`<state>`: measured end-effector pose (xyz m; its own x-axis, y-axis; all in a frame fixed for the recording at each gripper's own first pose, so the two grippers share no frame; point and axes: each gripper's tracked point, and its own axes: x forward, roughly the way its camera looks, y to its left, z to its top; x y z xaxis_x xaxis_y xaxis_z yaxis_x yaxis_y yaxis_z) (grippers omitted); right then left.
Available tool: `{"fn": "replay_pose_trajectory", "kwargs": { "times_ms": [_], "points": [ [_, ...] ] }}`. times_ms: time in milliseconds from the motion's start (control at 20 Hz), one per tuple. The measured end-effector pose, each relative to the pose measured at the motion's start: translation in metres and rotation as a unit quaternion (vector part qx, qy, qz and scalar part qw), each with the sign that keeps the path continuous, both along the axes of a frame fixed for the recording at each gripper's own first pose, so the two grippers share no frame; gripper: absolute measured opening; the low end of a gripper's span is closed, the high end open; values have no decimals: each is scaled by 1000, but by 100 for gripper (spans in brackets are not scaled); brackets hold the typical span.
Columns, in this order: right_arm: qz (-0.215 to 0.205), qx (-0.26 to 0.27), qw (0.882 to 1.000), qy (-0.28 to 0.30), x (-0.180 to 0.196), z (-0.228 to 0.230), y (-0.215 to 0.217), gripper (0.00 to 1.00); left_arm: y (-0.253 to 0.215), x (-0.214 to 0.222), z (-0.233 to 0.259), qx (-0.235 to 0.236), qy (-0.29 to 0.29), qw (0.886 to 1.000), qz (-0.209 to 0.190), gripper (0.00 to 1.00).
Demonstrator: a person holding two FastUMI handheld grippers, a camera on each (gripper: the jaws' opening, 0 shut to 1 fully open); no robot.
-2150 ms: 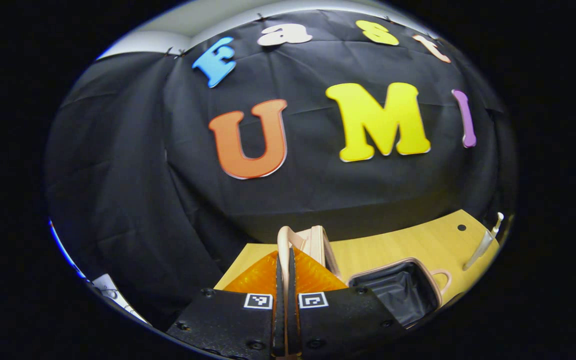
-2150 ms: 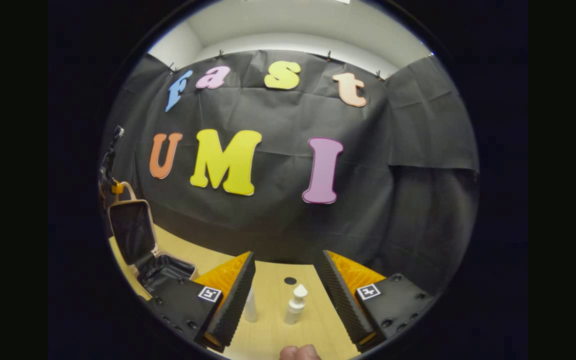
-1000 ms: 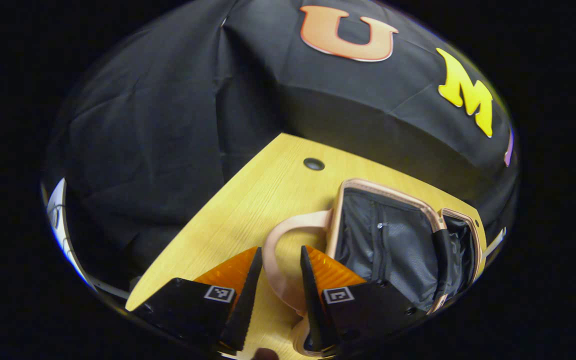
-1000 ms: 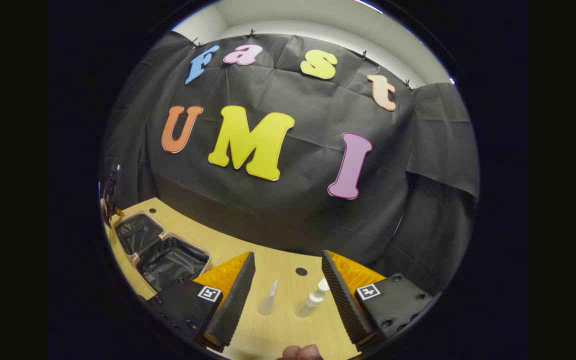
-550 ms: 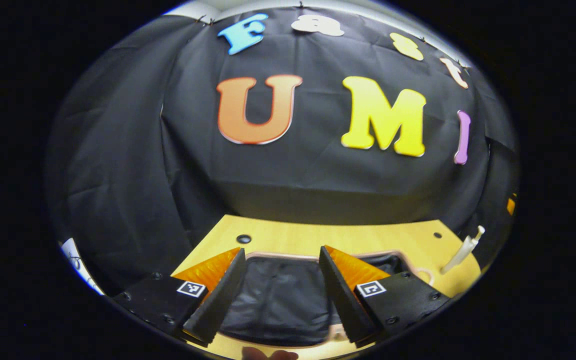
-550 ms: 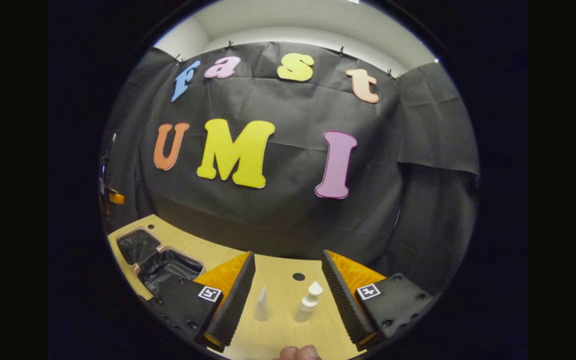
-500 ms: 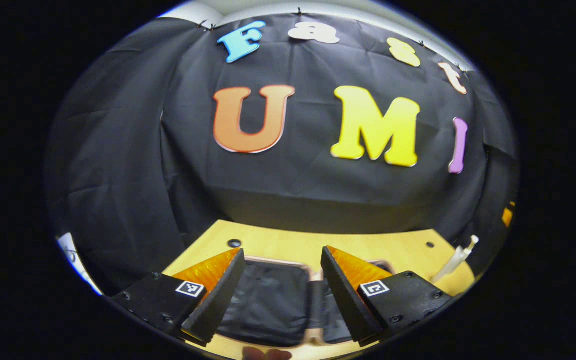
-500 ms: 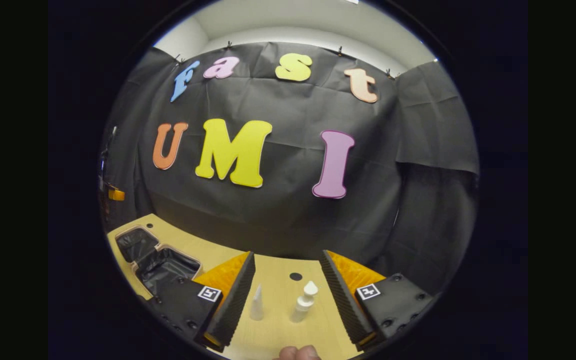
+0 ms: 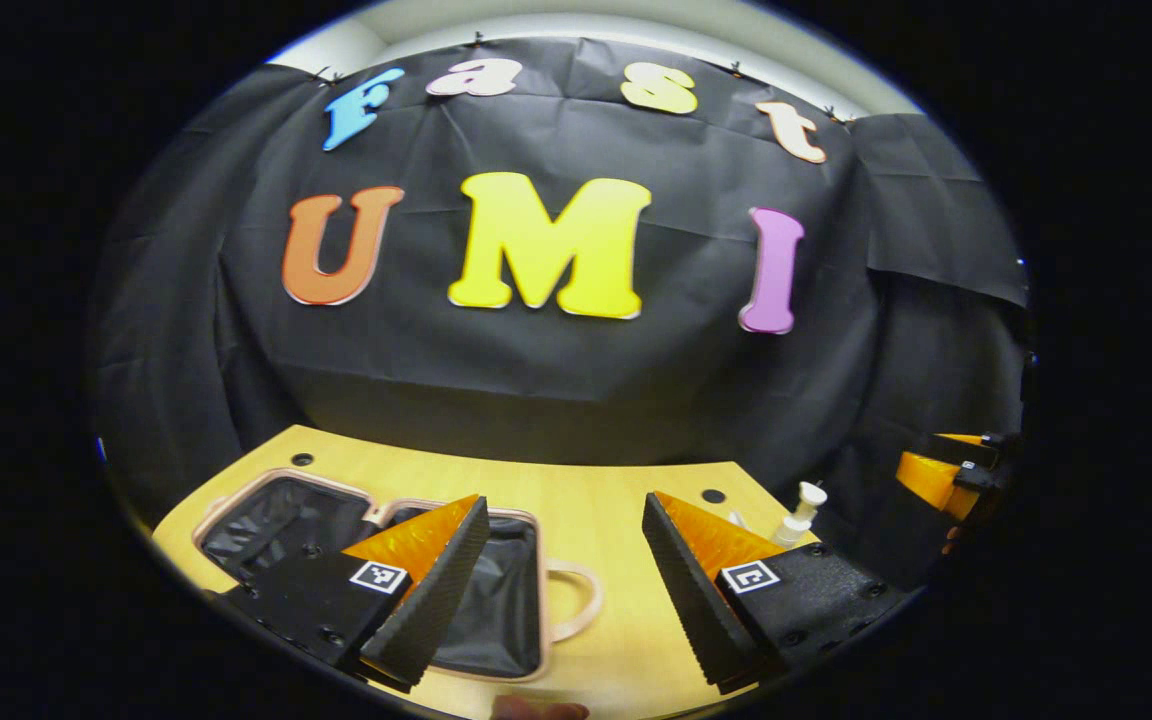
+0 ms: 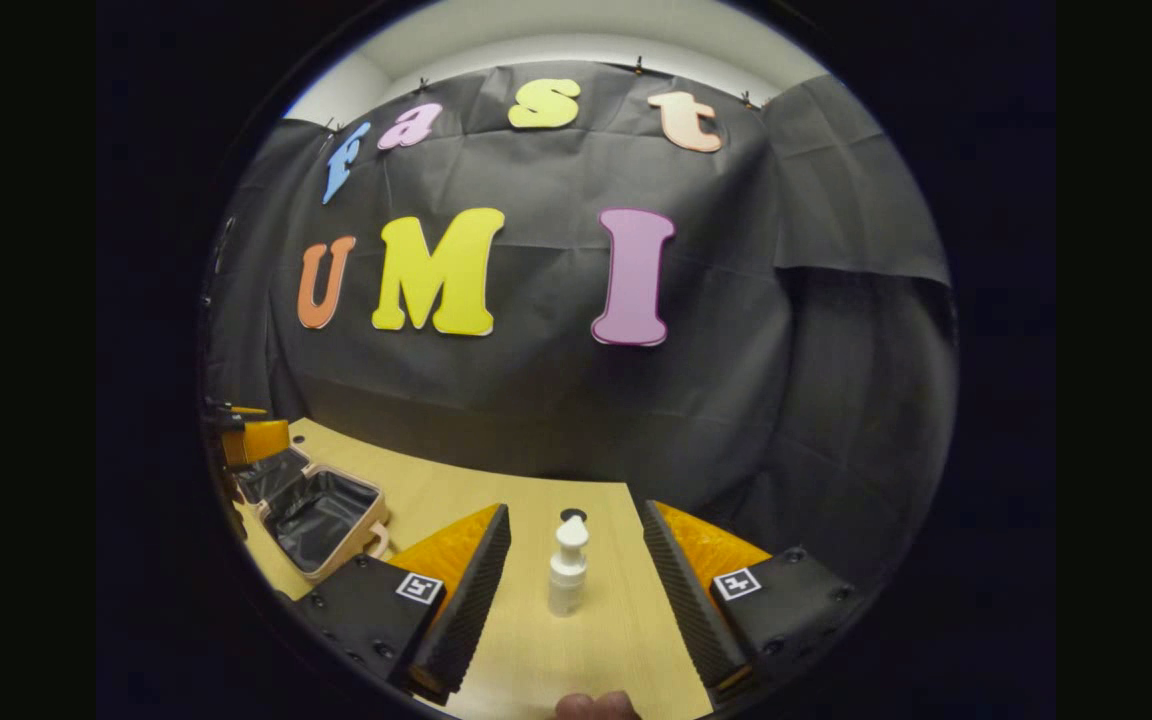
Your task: First open the suitcase, pack the skin care products into it, and then close the suitcase.
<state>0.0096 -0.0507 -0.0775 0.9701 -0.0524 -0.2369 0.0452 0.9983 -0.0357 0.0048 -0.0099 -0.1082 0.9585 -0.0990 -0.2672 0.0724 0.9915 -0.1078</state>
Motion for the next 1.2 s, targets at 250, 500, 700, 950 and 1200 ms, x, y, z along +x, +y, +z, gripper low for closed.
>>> {"fn": "replay_pose_trajectory", "kwargs": {
  "times_ms": [250, 500, 700, 950, 1200],
  "points": [
    [-8, 15, 1000, 14, 0, -12, -21, 80, -73, -3, -29, 17, 19, 998, -61, 98],
    [-10, -2, 999, 39, -10, -24, -44, 81, -129, 11, -101, 1, 70, 994, -89, 99],
    [-24, -18, 997, 76, -22, -48, -76, 80, -156, 41, -166, 48, 81, 991, -96, 99],
    [-26, -20, 995, 93, -23, -55, -84, 80, -168, 64, -210, 48, 118, 988, -92, 98],
    [-29, -13, 994, 103, -18, -63, -89, 78, -178, 76, -237, 71, 137, 981, -121, 98]
  ]
}}
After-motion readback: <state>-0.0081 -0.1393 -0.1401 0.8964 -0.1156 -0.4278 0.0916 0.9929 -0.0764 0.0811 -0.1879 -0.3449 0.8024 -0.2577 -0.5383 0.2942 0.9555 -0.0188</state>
